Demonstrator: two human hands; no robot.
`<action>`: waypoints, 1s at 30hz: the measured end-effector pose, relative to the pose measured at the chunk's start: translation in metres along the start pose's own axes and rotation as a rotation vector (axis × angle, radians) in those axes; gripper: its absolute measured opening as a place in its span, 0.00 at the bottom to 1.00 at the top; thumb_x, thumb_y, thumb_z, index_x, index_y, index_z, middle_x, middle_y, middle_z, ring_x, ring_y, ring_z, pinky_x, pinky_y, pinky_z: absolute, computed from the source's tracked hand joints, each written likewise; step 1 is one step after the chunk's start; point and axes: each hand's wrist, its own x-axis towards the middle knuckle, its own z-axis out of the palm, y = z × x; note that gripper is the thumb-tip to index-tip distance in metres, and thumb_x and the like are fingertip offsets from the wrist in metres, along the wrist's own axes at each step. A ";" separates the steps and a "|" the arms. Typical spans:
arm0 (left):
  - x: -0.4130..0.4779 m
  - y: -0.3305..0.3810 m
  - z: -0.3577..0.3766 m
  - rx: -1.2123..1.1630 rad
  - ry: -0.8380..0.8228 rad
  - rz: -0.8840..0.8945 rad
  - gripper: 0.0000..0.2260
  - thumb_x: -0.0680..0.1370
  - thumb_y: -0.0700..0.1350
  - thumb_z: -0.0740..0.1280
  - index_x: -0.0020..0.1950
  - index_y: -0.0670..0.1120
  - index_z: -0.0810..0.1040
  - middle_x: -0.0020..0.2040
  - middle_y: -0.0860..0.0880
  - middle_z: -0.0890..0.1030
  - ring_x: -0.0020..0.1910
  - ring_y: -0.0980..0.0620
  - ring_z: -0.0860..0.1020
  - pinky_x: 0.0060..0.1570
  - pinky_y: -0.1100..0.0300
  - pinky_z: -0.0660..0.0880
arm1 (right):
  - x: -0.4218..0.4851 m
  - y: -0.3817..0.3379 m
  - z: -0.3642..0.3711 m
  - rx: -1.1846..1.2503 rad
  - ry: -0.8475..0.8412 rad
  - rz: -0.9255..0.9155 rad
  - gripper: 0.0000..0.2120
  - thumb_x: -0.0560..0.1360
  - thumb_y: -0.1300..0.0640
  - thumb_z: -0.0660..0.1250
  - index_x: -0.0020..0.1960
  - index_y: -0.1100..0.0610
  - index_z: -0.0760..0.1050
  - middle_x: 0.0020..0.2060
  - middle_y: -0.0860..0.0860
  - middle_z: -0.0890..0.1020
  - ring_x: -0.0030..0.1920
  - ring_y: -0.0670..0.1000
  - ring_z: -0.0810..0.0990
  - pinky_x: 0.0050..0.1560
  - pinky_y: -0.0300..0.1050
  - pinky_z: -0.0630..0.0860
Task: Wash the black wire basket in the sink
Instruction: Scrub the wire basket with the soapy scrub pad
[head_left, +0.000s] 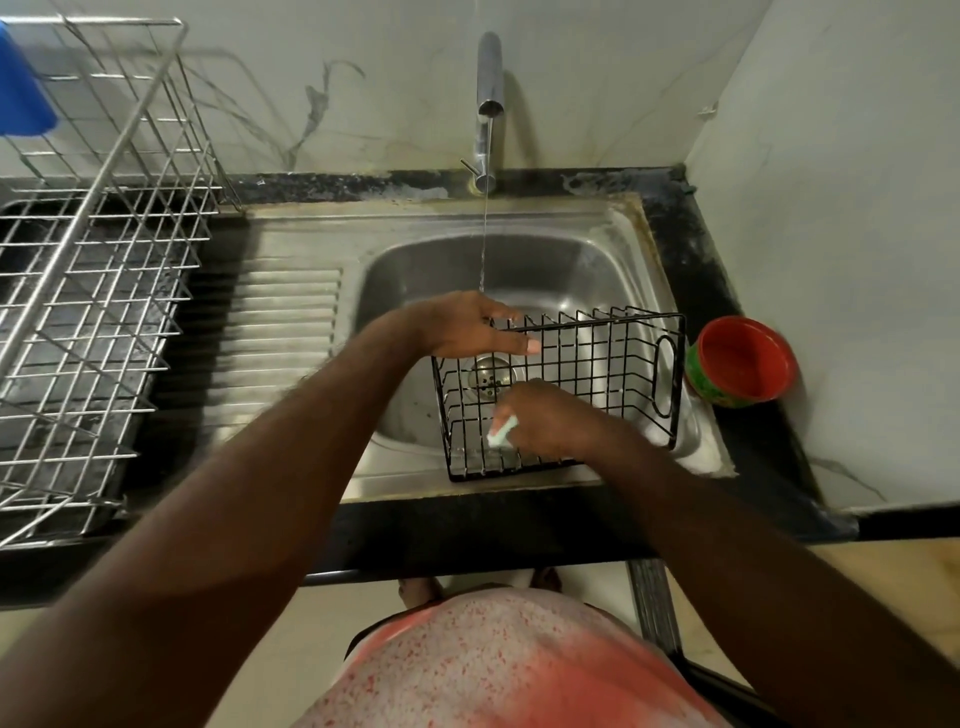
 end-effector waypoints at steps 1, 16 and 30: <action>0.001 0.000 0.000 -0.001 -0.005 -0.001 0.38 0.73 0.73 0.62 0.78 0.54 0.65 0.77 0.45 0.68 0.76 0.43 0.66 0.75 0.38 0.57 | 0.004 -0.005 0.007 0.032 0.059 -0.007 0.11 0.75 0.64 0.68 0.56 0.56 0.81 0.55 0.53 0.82 0.47 0.46 0.77 0.45 0.40 0.71; 0.003 -0.001 -0.001 -0.007 0.003 -0.001 0.31 0.77 0.63 0.66 0.77 0.56 0.65 0.75 0.43 0.70 0.73 0.43 0.69 0.73 0.39 0.60 | 0.009 0.033 0.004 0.107 0.175 0.060 0.11 0.74 0.61 0.70 0.55 0.52 0.83 0.55 0.52 0.82 0.52 0.50 0.79 0.52 0.44 0.74; 0.005 -0.002 0.000 0.013 0.019 0.006 0.30 0.78 0.64 0.65 0.77 0.56 0.66 0.77 0.45 0.68 0.74 0.44 0.68 0.73 0.41 0.60 | -0.007 0.051 -0.026 0.101 0.058 0.061 0.10 0.73 0.63 0.71 0.53 0.56 0.83 0.51 0.50 0.82 0.49 0.48 0.79 0.46 0.41 0.73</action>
